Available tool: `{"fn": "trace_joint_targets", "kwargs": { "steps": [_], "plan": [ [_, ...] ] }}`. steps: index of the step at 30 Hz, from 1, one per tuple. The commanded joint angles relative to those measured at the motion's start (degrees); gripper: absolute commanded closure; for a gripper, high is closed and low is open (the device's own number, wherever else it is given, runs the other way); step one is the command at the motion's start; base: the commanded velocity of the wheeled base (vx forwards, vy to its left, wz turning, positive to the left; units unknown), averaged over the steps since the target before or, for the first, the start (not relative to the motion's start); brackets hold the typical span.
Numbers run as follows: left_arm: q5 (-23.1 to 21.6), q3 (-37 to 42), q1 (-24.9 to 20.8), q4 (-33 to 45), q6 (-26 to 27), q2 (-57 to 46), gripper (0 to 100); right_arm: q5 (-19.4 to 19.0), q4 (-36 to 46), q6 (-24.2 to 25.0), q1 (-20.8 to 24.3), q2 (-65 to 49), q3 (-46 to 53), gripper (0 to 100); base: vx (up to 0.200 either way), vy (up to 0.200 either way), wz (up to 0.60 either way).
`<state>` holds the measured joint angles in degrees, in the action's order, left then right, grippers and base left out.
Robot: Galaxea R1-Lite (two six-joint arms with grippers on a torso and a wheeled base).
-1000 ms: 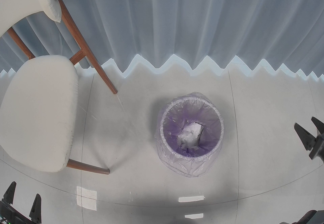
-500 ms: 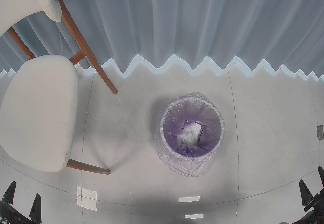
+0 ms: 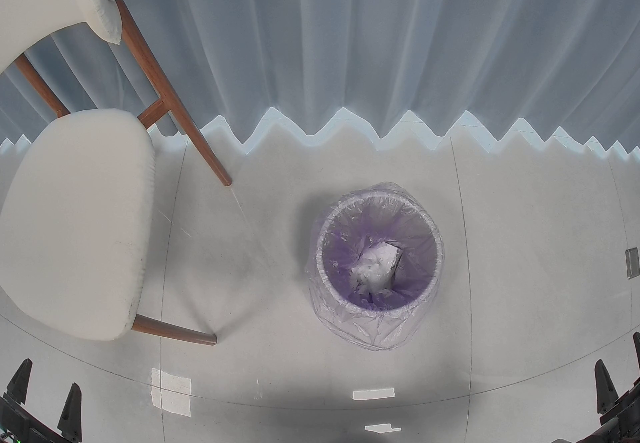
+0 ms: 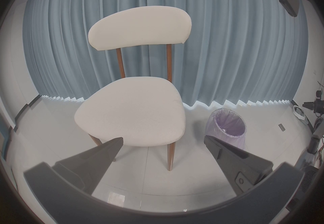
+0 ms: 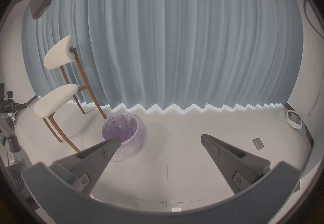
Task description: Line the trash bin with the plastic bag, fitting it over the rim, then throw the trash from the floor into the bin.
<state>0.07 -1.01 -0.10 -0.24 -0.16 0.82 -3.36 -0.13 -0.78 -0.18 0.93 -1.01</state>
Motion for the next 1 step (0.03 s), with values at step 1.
{"fn": "trace_joint_targets", "kwargs": {
  "steps": [1],
  "plan": [
    [0.0, 1.0, 0.0, 0.0, -0.1, -0.8, 0, 0.3, 0.0, 0.3, -0.1, -0.9, 1.0, 0, 0.0, 0.0, 0.0]
  ]
}}
